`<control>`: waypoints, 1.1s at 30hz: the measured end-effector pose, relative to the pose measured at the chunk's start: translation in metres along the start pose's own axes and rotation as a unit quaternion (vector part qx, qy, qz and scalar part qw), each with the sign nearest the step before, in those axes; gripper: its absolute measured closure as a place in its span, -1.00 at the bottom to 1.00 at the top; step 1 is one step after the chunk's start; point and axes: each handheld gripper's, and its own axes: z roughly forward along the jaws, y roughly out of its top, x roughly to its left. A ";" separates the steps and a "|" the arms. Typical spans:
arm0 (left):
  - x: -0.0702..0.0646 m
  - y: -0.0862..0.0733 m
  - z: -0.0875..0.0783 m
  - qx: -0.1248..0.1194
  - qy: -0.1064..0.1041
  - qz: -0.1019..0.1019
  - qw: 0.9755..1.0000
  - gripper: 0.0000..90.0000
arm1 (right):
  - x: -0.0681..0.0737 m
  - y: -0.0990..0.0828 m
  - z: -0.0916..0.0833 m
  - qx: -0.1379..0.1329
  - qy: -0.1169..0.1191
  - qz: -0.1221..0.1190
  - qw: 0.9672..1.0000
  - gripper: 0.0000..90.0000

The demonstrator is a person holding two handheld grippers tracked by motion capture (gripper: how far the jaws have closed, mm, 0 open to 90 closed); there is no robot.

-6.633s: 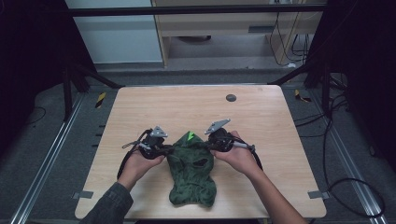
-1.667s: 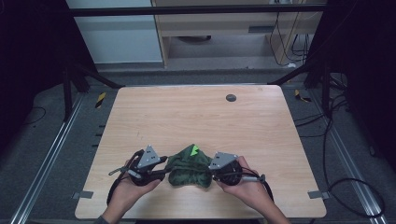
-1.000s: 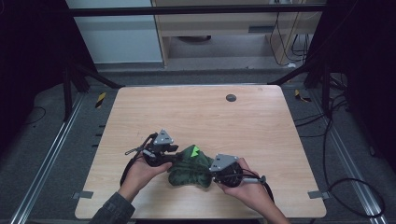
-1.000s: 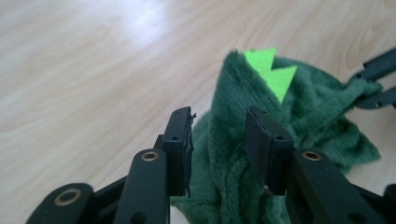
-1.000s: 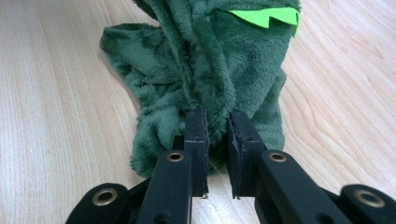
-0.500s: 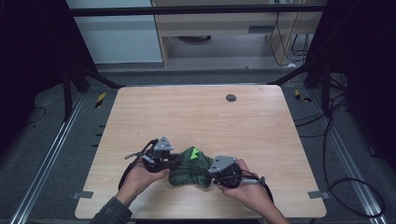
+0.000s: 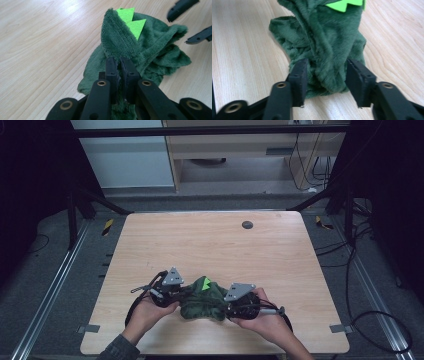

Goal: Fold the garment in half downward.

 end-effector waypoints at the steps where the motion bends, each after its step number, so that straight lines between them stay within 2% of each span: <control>1: -0.001 0.000 -0.001 -0.002 0.001 0.003 1.000 0.89 | -0.001 0.003 -0.001 -0.002 0.000 0.005 1.000 0.07; 3: -0.004 0.000 -0.003 -0.002 0.001 0.013 1.000 0.90 | -0.002 0.004 -0.001 -0.003 0.001 0.007 1.000 0.04; 9: -0.014 -0.008 -0.006 -0.004 -0.002 0.023 1.000 0.90 | -0.005 0.017 -0.002 -0.007 0.005 0.011 1.000 -0.10; 14: -0.019 -0.015 -0.004 0.002 -0.003 0.034 0.999 0.90 | -0.005 0.024 -0.001 -0.009 0.007 0.010 1.000 -0.10; 23: -0.027 -0.025 -0.003 0.003 -0.005 0.037 0.999 0.89 | -0.006 0.032 0.002 -0.012 0.016 0.007 1.000 0.04; 33: -0.038 -0.033 -0.007 -0.009 0.002 0.041 0.999 0.83 | 0.010 0.027 0.016 0.015 0.024 -0.017 0.999 0.12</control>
